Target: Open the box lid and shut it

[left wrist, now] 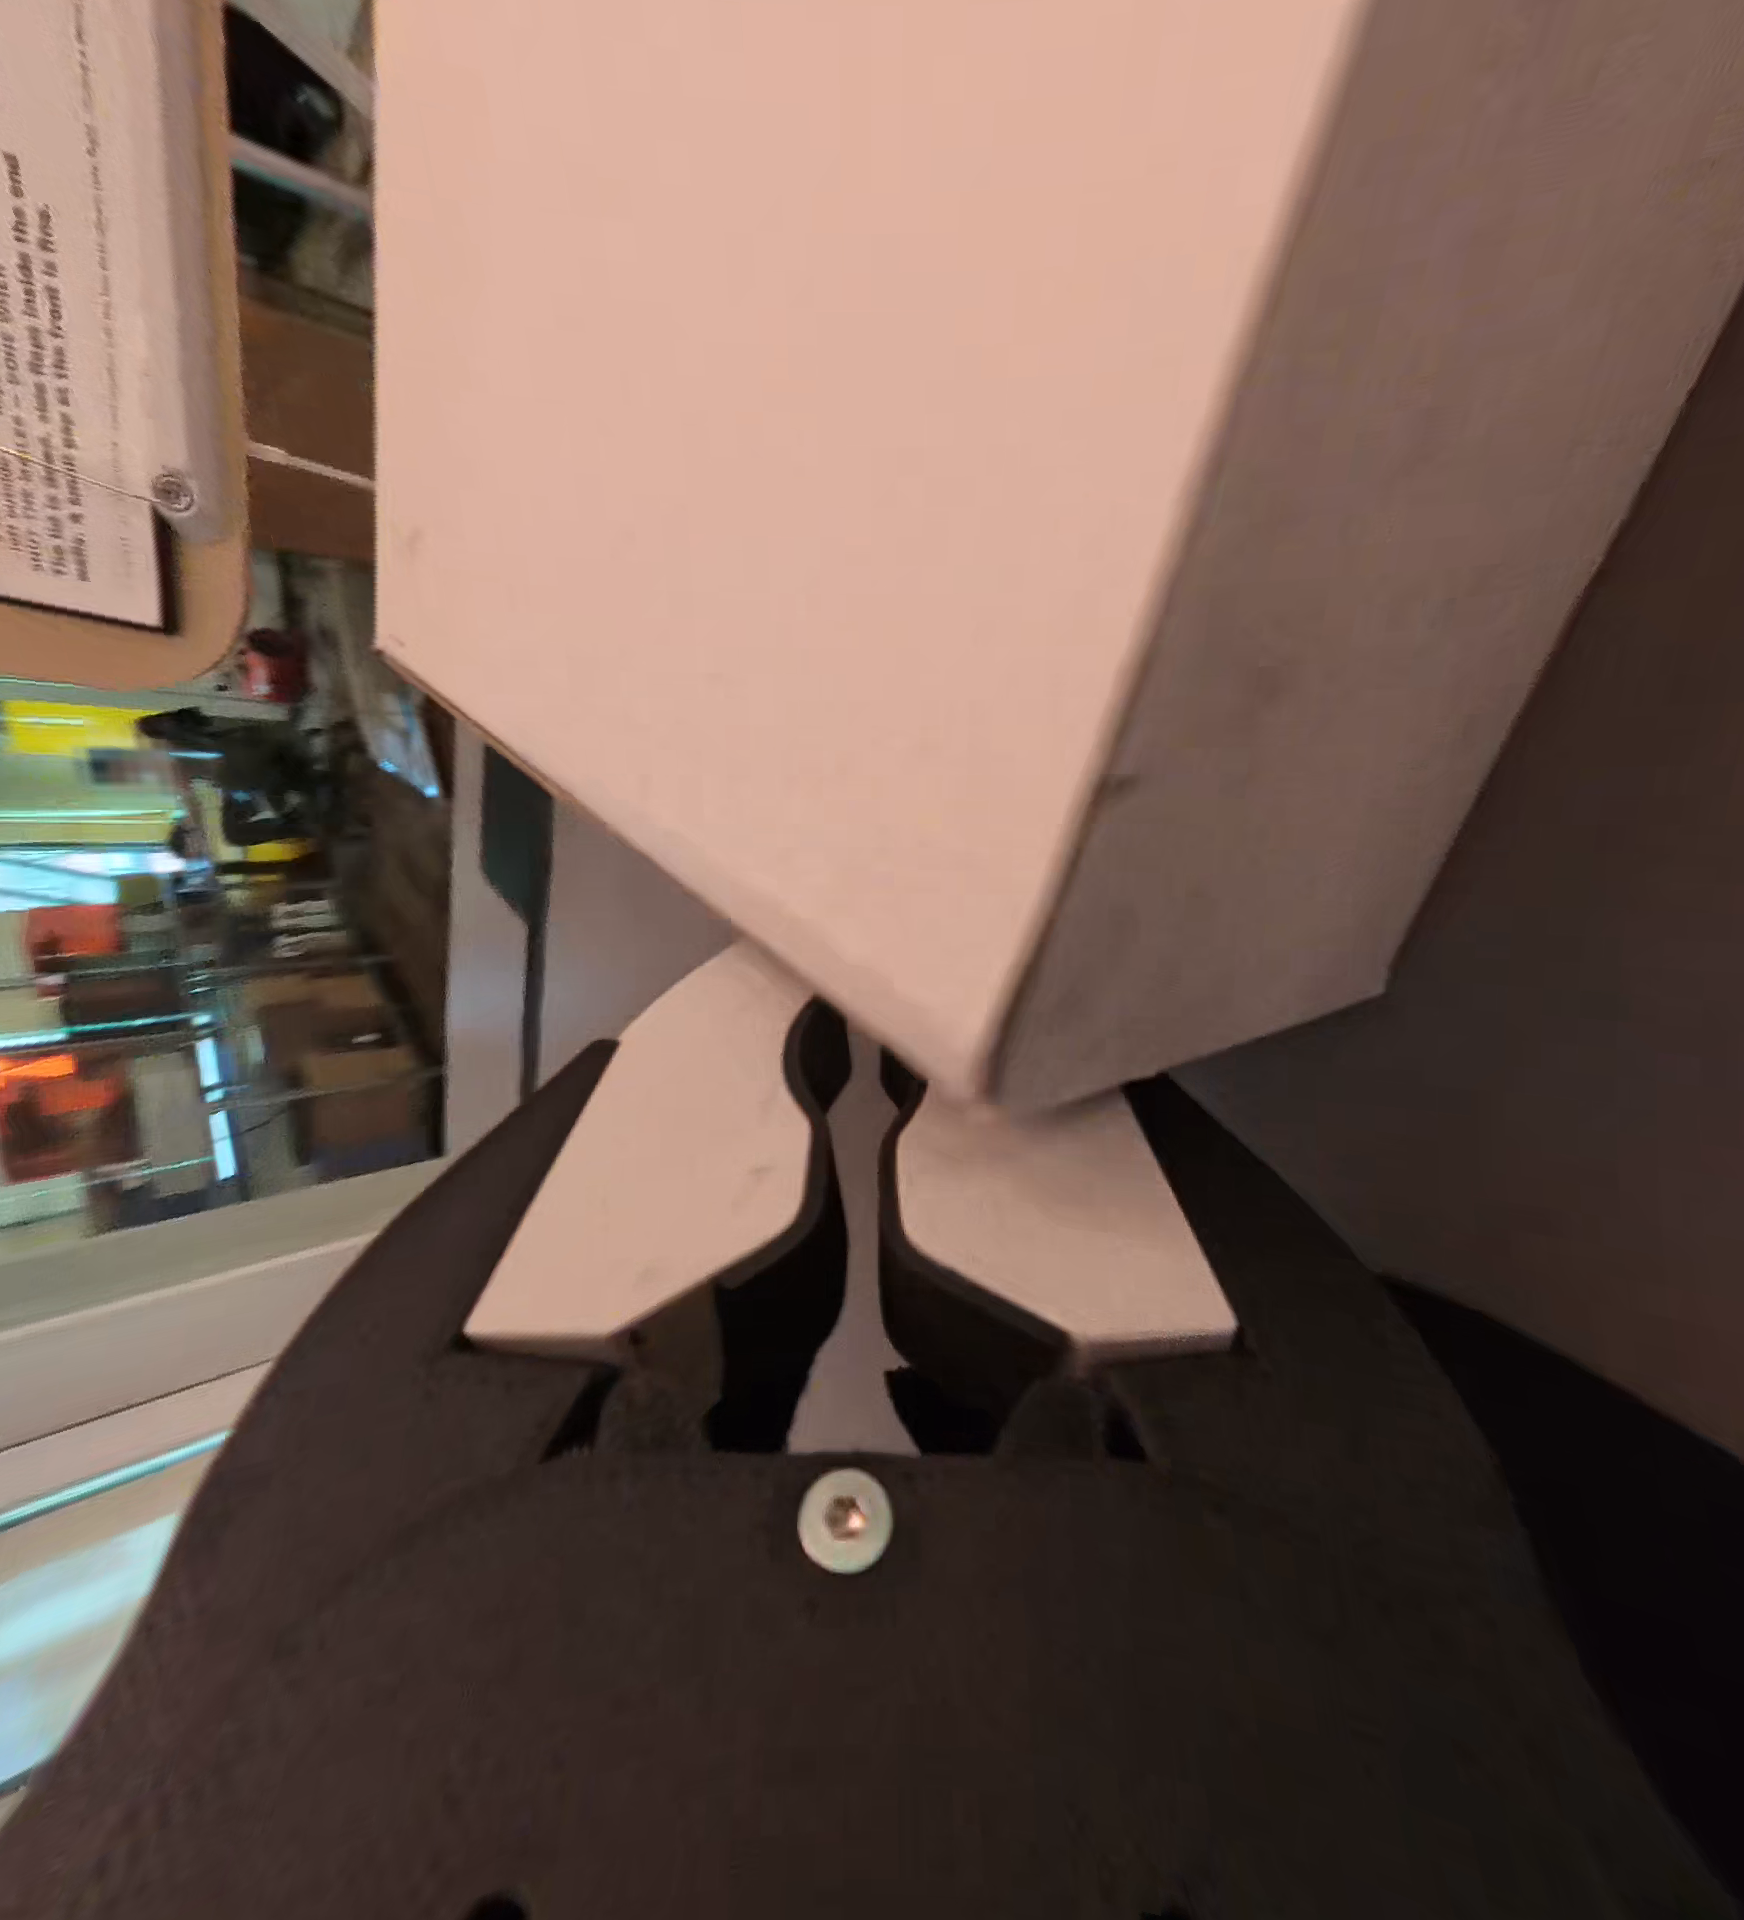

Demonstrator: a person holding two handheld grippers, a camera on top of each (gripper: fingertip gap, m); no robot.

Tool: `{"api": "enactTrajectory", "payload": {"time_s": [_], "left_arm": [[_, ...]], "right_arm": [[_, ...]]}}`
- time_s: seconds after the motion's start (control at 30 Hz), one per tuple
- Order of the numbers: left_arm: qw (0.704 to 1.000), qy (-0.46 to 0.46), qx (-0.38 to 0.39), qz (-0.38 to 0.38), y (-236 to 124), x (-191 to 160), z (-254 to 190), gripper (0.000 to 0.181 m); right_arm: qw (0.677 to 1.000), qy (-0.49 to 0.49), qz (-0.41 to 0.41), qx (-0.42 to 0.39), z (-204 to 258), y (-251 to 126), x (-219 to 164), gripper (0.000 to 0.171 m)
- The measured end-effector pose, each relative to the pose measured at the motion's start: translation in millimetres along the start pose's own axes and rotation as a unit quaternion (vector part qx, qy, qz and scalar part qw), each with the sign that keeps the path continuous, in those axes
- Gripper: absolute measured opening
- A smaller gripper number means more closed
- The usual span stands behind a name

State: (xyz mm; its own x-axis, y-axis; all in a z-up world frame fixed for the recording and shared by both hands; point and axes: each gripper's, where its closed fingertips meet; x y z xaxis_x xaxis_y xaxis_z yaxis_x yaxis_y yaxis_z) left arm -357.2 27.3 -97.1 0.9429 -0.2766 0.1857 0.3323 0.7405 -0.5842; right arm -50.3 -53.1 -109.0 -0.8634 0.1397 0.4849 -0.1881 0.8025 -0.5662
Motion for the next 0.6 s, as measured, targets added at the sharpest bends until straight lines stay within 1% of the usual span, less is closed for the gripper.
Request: {"api": "enactTrajectory", "payload": {"time_s": [0.03,0.1,0.13,0.2,0.27,0.33,0.37,0.4,0.47,0.5,0.6], "left_arm": [[1.0,-0.006,0.007,0.006,-0.9,-2.0,0.0,0.0],[0.998,-0.067,-0.008,-0.01,-9.0,-5.5,-4.3,0.0],[0.994,-0.108,-0.003,-0.024,-15.8,-8.4,-1.9,0.0],[0.978,-0.196,0.016,-0.064,-34.0,-15.3,5.8,0.013],[0.949,-0.288,0.023,-0.124,-54.8,-14.6,10.0,0.026],[0.91,-0.363,0.007,-0.202,-72.5,-3.0,9.0,0.039],[0.892,-0.387,0.001,-0.234,-78.4,2.9,8.8,0.053],[0.878,-0.404,-0.003,-0.257,-81.1,7.4,8.2,0.062],[0.865,-0.428,-0.013,-0.262,-76.5,11.5,4.5,0.075],[0.863,-0.432,-0.025,-0.259,-73.3,15.4,0.9,0.078],[0.864,-0.425,-0.039,-0.266,-72.5,29.9,-5.0,0.079]], "right_arm": [[1.0,0.009,0.004,-0.009,0.5,-3.1,1.3,0.001],[0.999,0.037,-0.011,-0.022,3.0,-15.5,4.7,0.001],[0.998,0.05,-0.021,-0.039,1.3,-24.7,5.4,0.001],[0.993,0.075,-0.035,-0.086,-6.6,-48.1,6.6,0.005],[0.985,0.079,-0.063,-0.141,-15.3,-76.3,19.0,0.009],[0.976,0.072,-0.113,-0.169,-14.7,-101.3,48.5,0.018],[0.973,0.071,-0.144,-0.164,-9.0,-109.0,67.8,0.023],[0.972,0.069,-0.168,-0.151,-1.4,-112.7,85.7,0.028],[0.972,0.062,-0.191,-0.122,13.7,-110.2,113.9,0.035],[0.972,0.058,-0.198,-0.108,21.1,-106.1,125.4,0.039],[0.973,0.037,-0.215,-0.081,38.8,-90.6,153.4,0.04]]}}
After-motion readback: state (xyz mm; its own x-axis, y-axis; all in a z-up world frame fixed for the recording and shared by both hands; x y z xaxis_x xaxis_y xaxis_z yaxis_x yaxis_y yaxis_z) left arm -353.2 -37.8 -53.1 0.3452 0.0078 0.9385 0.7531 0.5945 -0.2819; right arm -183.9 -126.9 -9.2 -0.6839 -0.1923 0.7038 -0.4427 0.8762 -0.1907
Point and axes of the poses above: each gripper's, where its closed fingertips meet, y out along the fingers, x out of its top, z = x × y across the jaws, and after that the axes turned 6 degrees about y, right-handed
